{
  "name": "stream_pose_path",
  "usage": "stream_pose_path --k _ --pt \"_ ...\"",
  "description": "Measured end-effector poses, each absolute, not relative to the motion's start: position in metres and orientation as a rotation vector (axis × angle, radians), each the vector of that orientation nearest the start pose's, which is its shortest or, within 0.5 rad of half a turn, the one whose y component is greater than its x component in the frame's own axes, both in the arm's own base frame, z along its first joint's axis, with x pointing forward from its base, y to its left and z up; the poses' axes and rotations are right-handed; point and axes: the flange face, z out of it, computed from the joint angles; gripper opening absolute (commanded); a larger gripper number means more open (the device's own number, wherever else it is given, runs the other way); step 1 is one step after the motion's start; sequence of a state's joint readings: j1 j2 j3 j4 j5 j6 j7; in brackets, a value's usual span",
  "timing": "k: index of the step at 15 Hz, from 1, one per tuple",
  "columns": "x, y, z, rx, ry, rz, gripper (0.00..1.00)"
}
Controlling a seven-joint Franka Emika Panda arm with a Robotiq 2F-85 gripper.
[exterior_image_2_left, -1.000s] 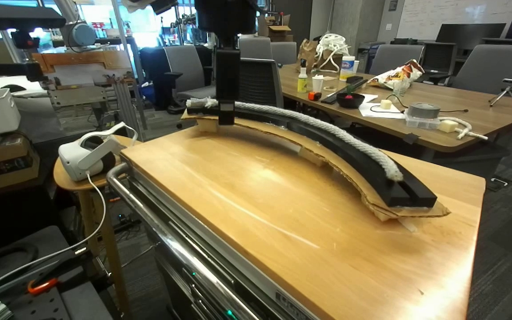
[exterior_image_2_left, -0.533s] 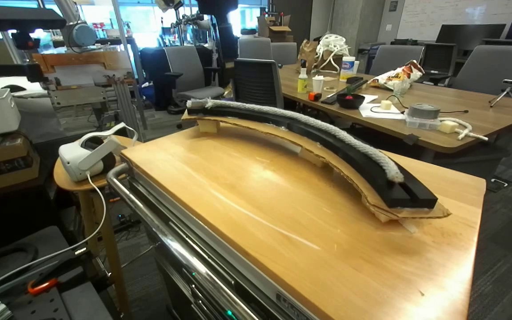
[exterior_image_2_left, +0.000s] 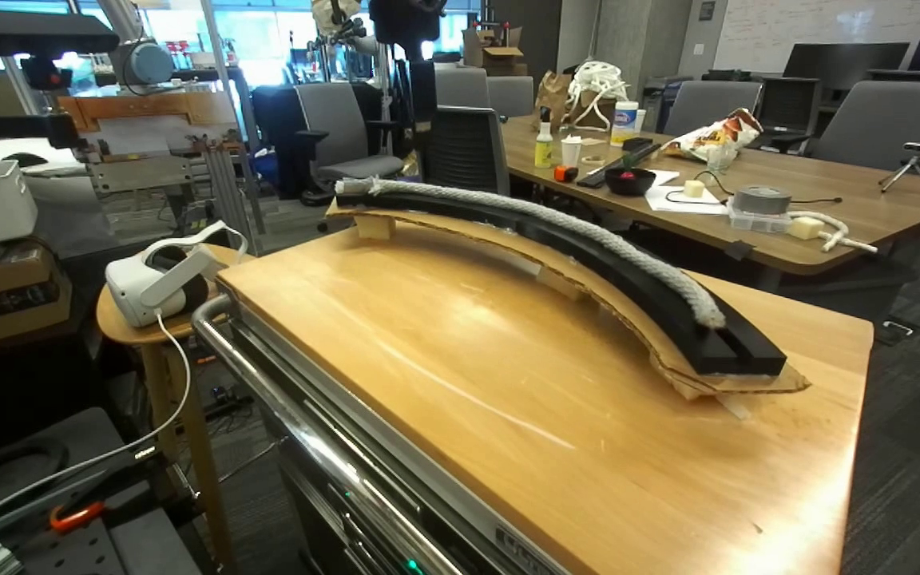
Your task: Pick up the rope and put it on the table
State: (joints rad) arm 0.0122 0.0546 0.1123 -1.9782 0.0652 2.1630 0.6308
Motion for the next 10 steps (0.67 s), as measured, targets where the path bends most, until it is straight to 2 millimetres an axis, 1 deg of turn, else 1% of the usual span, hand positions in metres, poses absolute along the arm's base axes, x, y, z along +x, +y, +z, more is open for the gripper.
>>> stream_pose_path --k 2,4,7,8,10 --pt "0.582 0.079 0.455 -2.910 0.829 -0.156 1.00" --pt "0.591 0.094 0.459 -2.896 0.830 -0.170 1.00" --pt "0.610 0.128 0.462 -2.892 0.782 -0.172 1.00" --pt "0.616 0.140 0.459 -2.900 0.762 -0.157 1.00" --pt "0.628 0.161 0.447 -2.929 0.749 -0.105 1.00"
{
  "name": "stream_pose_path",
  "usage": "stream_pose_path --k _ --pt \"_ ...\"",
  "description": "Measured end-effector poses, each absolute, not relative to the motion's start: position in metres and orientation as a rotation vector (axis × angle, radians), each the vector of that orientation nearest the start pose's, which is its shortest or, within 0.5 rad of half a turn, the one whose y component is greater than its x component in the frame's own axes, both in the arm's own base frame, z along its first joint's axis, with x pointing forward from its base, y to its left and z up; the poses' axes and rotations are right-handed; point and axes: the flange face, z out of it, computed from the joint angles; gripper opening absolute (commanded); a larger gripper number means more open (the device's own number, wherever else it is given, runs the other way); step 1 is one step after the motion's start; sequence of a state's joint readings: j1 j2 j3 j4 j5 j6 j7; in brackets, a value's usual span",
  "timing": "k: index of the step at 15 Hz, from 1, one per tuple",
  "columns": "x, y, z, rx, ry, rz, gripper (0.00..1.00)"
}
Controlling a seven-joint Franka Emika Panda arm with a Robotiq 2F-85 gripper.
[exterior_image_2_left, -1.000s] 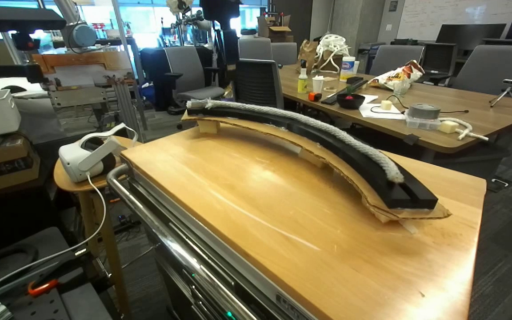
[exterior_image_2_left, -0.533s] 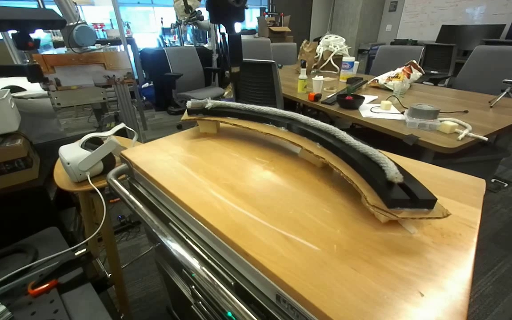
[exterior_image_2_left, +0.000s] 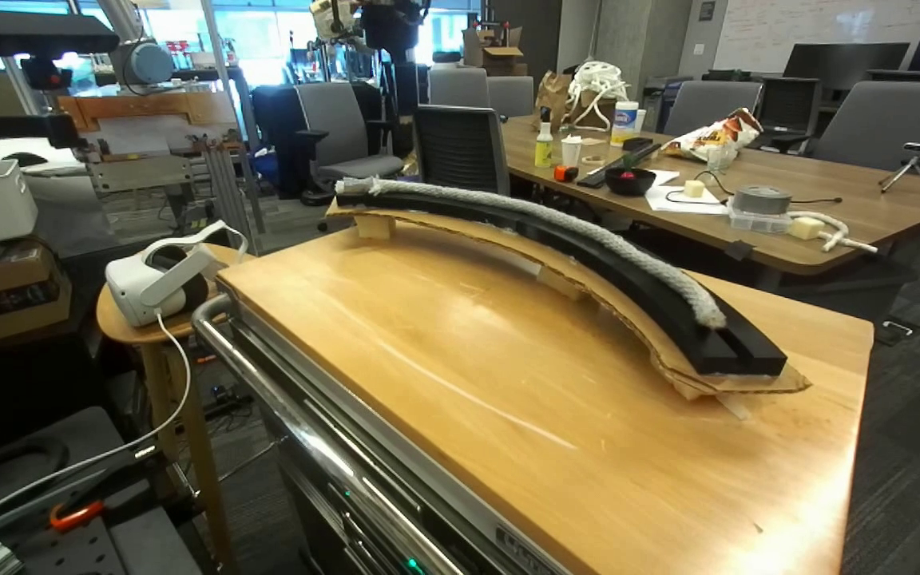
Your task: Pick up the rope and put it on the table
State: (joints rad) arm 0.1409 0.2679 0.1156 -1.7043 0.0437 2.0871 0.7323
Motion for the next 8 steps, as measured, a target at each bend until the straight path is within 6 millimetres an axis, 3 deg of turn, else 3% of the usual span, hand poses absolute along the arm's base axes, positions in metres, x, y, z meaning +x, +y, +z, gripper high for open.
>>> stream_pose_path --k 5,8 --pt "0.655 0.185 0.400 -2.975 0.793 0.057 1.00" --pt "0.665 0.190 0.385 -2.984 0.819 0.116 1.00"
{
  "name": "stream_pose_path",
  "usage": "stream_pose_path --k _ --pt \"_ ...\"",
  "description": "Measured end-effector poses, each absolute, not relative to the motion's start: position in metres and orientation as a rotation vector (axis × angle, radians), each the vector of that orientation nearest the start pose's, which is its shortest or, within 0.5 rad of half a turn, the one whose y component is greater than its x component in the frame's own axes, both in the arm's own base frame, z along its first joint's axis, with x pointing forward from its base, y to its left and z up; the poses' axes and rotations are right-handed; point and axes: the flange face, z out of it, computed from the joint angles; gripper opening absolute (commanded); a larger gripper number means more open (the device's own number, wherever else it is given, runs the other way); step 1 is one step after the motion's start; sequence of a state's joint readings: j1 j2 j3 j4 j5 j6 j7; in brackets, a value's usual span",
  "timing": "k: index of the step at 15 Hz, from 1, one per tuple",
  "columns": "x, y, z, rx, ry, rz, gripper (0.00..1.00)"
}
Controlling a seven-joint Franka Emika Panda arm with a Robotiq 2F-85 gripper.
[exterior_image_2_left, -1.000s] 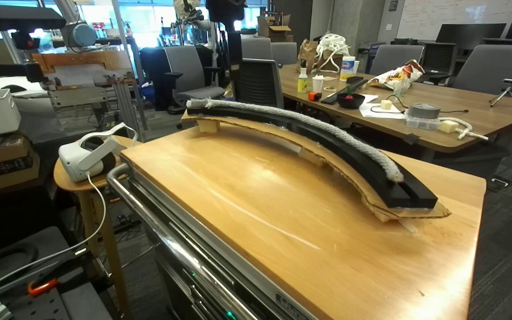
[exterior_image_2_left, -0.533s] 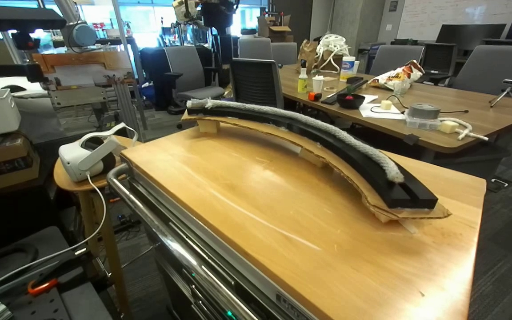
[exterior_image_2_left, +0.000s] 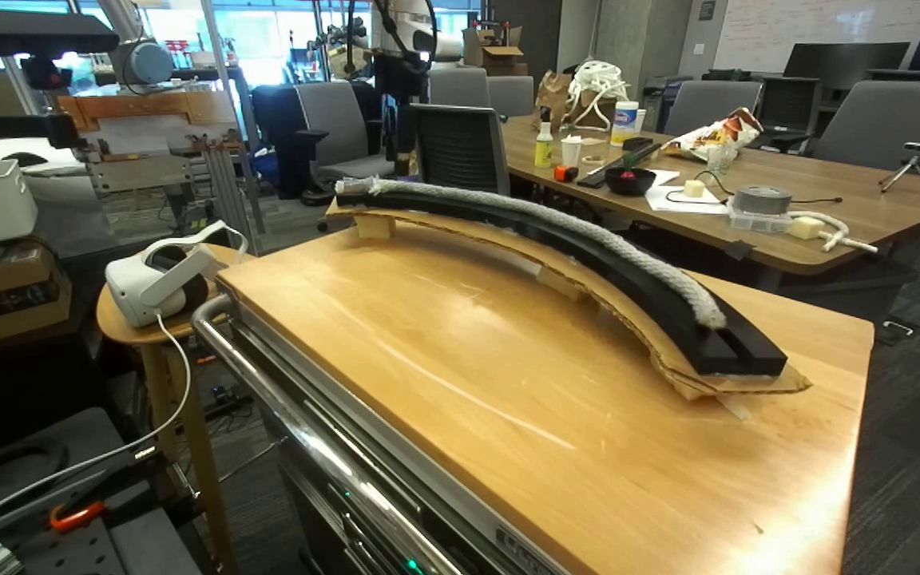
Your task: Pick up the rope and put it on the table
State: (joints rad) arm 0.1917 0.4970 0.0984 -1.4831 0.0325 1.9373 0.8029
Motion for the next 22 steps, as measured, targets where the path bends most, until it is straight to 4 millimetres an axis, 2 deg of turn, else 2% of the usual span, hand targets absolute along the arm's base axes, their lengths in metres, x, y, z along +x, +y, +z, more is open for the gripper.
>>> stream_pose_path --k 1,2,3,12,14,18,22 --pt "0.668 0.191 0.382 -2.986 0.827 0.132 0.98" --pt "0.670 0.192 0.380 -2.987 0.836 0.148 0.91" --pt "0.671 0.193 0.378 -2.989 0.844 0.164 0.75" --pt "0.681 0.190 0.365 -2.962 0.960 0.257 0.05" --pt "0.682 0.186 0.365 -2.941 0.994 0.270 0.00" --pt "0.687 0.171 0.371 -2.907 1.065 0.261 0.03" --pt "0.680 0.149 0.401 -2.877 1.148 0.204 0.03"
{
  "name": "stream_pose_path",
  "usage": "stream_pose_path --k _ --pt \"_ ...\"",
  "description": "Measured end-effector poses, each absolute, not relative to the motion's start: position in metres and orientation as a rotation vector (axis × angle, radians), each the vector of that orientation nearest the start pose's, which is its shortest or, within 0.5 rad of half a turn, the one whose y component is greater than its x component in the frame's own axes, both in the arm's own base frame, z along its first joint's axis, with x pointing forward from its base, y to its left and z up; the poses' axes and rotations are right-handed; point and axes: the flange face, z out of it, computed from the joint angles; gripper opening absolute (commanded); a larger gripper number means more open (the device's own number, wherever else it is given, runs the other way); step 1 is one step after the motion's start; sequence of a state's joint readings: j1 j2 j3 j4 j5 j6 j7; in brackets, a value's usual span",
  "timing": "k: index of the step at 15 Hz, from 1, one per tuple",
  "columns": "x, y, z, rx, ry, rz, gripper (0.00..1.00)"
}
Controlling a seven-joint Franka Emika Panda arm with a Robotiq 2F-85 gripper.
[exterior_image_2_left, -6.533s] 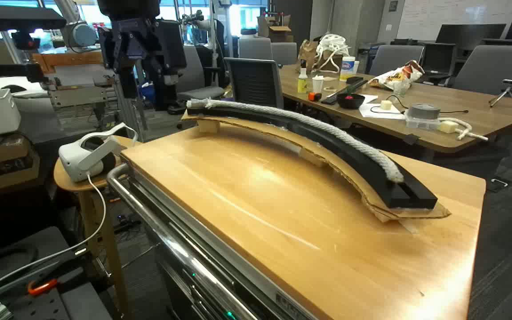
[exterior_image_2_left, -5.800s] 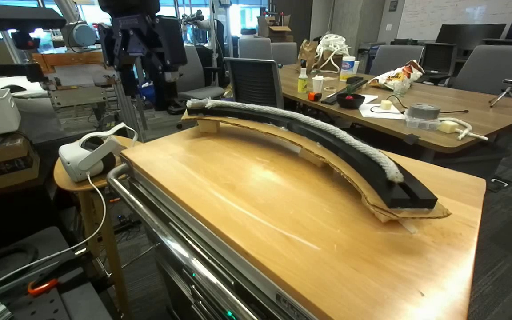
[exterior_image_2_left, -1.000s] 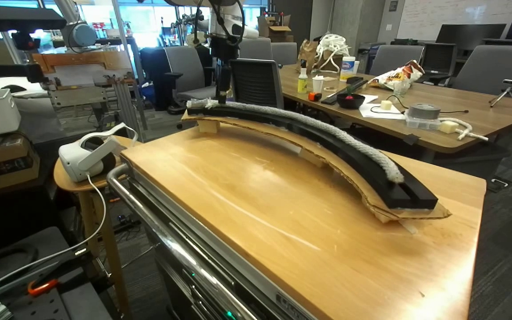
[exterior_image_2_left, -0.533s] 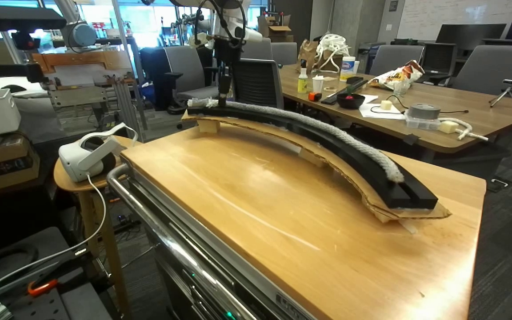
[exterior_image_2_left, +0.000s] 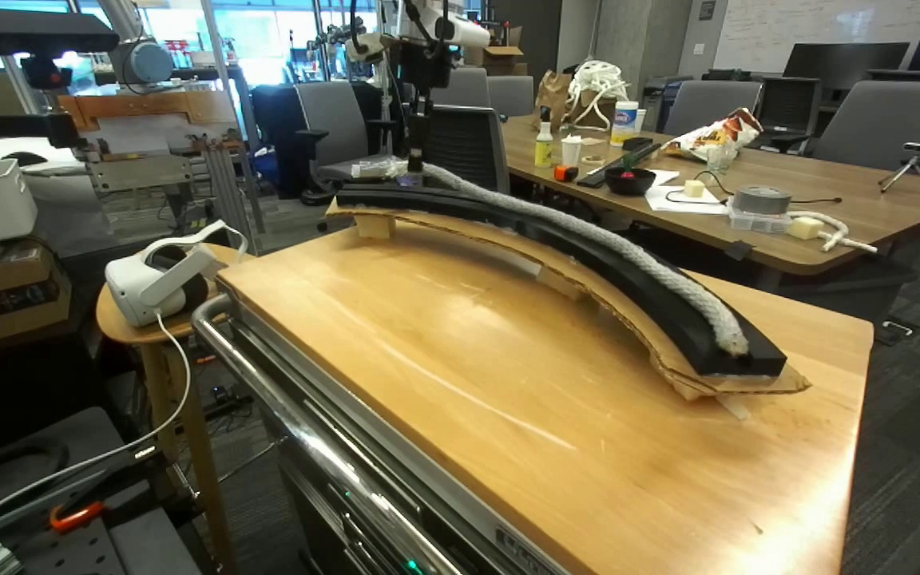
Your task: Pick up the rope and put it on the table
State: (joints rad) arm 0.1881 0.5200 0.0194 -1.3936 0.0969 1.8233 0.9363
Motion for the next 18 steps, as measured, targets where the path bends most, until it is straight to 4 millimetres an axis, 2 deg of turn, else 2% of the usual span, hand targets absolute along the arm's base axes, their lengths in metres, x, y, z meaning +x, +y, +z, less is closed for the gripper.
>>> stream_pose_path --k 3,5,8,11,12,13,15,16,18 --pt "0.650 0.140 0.422 -2.833 1.238 0.226 0.03" --pt "0.624 0.141 0.417 -2.783 1.288 0.320 0.03" --pt "0.584 0.151 0.386 -2.675 1.354 0.517 0.03" --pt "0.550 0.157 0.342 -2.572 1.475 0.633 0.03" --pt "0.541 0.156 0.326 -2.544 1.540 0.637 0.34" --pt "0.534 0.154 0.312 -2.512 1.606 0.614 0.36" --pt "0.527 0.149 0.297 -2.467 1.685 0.504 0.50" --pt "0.525 0.147 0.296 -2.455 1.713 0.439 0.59" --pt "0.519 0.141 0.308 -2.470 1.756 0.298 0.75"
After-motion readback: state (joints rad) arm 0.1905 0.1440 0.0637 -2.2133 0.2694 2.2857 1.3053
